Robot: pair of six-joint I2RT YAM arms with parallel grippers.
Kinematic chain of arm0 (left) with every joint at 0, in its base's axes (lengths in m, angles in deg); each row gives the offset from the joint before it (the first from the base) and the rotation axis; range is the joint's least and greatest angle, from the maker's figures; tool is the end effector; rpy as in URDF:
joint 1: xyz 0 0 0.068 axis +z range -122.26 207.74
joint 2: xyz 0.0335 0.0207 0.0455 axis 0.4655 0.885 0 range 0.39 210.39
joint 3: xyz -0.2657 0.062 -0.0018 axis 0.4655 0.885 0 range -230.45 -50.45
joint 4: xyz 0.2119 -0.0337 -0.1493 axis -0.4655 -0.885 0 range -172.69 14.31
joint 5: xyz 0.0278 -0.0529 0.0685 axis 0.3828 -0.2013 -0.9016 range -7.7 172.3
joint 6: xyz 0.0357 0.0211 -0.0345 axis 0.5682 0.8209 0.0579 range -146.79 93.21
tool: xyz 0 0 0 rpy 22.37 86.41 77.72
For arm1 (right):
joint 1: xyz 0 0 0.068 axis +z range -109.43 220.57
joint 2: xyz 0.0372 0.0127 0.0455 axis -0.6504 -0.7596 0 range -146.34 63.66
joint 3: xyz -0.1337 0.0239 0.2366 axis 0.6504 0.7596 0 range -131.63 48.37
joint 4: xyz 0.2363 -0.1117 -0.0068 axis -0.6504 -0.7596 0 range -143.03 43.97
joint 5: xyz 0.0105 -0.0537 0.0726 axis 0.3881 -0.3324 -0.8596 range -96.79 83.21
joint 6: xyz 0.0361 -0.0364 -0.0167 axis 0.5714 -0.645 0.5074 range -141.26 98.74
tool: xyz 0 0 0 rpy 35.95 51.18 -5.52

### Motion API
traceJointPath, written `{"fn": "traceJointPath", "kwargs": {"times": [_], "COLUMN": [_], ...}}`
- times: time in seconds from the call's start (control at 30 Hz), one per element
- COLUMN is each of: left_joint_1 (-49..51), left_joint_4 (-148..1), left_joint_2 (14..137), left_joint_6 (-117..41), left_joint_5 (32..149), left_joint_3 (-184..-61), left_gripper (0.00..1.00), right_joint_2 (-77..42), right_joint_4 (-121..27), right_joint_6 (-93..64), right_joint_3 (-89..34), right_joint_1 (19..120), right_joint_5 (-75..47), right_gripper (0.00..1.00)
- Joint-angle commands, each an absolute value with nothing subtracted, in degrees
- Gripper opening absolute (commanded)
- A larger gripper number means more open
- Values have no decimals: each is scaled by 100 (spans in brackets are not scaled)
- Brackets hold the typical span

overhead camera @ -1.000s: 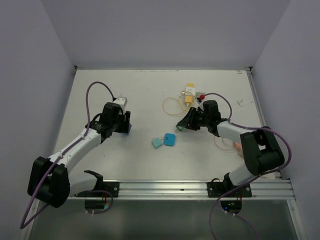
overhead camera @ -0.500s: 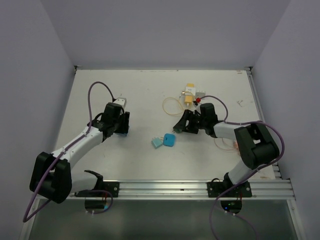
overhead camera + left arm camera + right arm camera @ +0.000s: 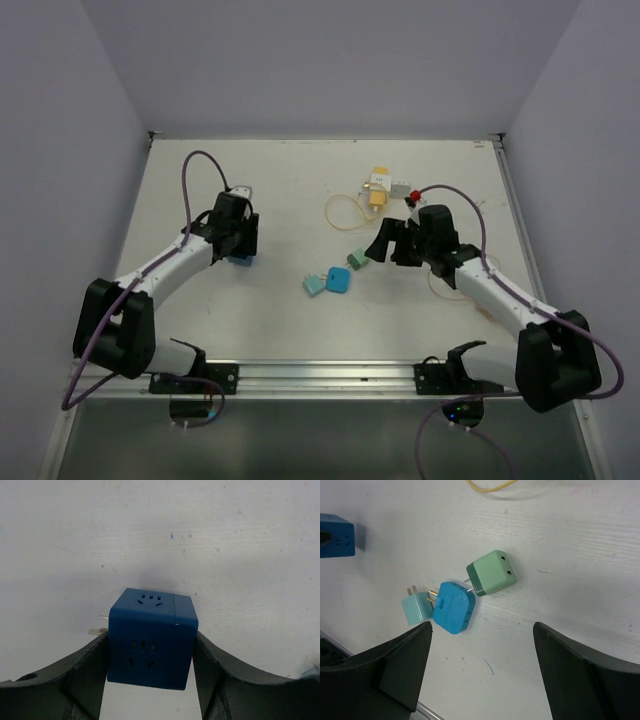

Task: Pull the plug off the socket

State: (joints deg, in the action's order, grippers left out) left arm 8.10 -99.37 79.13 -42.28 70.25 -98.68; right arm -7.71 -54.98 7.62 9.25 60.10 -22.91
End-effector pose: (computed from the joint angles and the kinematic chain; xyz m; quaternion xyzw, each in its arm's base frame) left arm 0.2602 -0.0849 0.2115 0.0021 0.9469 0.0030 0.3216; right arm 0.2383 0.0950 0.2123 0.0158 0.9034 0.2841 0.3207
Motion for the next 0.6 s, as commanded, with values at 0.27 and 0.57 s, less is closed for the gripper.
{"fn": "traceJointPath", "kwargs": {"times": [0.27, 0.57], "left_joint_1": [2088, 2572], "left_joint_4": [-10389, -11286], "left_joint_2": [10047, 12235], "left_joint_6": [-4595, -4692], "left_joint_5": [7290, 7106], "left_joint_3": [-12643, -15177], "left_gripper": [0, 11], "right_joint_2": [978, 1225], "right_joint_4": [-7178, -7477], "right_joint_6": [423, 432], "right_joint_3": [530, 512], "right_joint_1": [6009, 6009], "right_joint_5": [-1436, -1313], "right_gripper": [91, 94]}}
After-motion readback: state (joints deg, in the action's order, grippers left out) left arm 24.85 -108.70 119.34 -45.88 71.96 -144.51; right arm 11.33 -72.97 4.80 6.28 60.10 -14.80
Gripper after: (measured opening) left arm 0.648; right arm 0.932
